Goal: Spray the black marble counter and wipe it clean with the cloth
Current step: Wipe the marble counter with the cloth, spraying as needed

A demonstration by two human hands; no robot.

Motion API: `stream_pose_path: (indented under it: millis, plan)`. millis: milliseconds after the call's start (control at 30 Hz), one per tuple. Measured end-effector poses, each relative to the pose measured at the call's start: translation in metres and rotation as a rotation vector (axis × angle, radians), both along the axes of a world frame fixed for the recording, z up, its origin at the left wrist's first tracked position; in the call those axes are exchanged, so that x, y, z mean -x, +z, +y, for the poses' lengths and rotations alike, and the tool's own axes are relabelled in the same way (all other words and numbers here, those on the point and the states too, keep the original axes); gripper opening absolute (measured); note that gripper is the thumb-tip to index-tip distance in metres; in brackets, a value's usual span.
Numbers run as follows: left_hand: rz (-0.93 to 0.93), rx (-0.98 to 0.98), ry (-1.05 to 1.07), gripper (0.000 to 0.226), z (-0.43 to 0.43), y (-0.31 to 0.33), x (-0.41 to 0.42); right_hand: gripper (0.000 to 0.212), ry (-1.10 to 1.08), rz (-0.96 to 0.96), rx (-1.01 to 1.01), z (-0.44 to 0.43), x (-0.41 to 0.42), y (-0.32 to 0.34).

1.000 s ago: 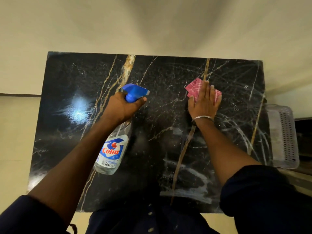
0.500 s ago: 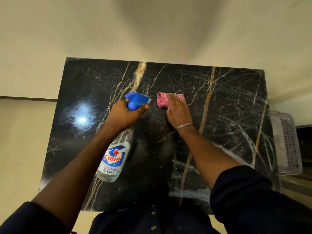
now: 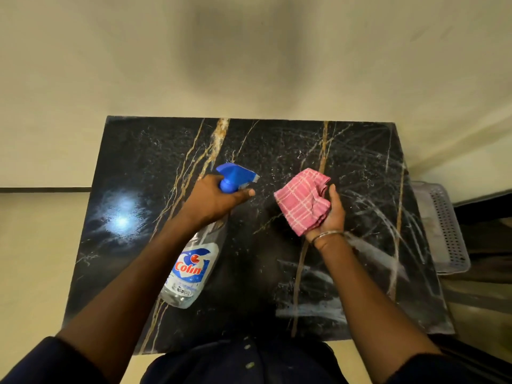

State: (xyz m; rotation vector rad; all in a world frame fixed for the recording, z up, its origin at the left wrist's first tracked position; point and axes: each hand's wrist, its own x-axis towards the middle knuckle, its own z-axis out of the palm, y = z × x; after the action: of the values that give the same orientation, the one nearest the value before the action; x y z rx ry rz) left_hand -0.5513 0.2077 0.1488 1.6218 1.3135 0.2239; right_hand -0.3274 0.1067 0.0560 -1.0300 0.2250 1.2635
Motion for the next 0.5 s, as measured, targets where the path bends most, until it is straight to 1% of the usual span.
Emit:
stream_pose_path:
  millis: [33,100,167,267,400,500]
  plan:
    - [0.017,-0.007,-0.009,0.033,-0.003,0.002,-0.002,0.046,-0.005,-0.004,0.002,-0.005,0.004,-0.001]
    - [0.068,-0.037,-0.018,0.038,-0.011,0.006,-0.006,0.035,-0.010,-0.006,0.001,-0.012,0.011,-0.001]
    - [0.122,-0.076,-0.019,0.038,-0.018,0.011,-0.009,0.030,-0.028,0.009,0.021,-0.015,0.016,0.001]
    - [0.161,-0.101,0.017,0.033,-0.026,0.014,-0.010,0.034,-0.061,0.027,0.025,-0.014,0.019,0.004]
    - [0.135,-0.109,0.035,0.037,-0.033,0.017,-0.008,0.047,-0.070,0.022,0.037,-0.010,0.020,0.004]
    - [0.129,-0.093,0.031,0.032,-0.038,0.019,-0.007,0.050,-0.075,0.015,0.049,-0.009,0.022,0.008]
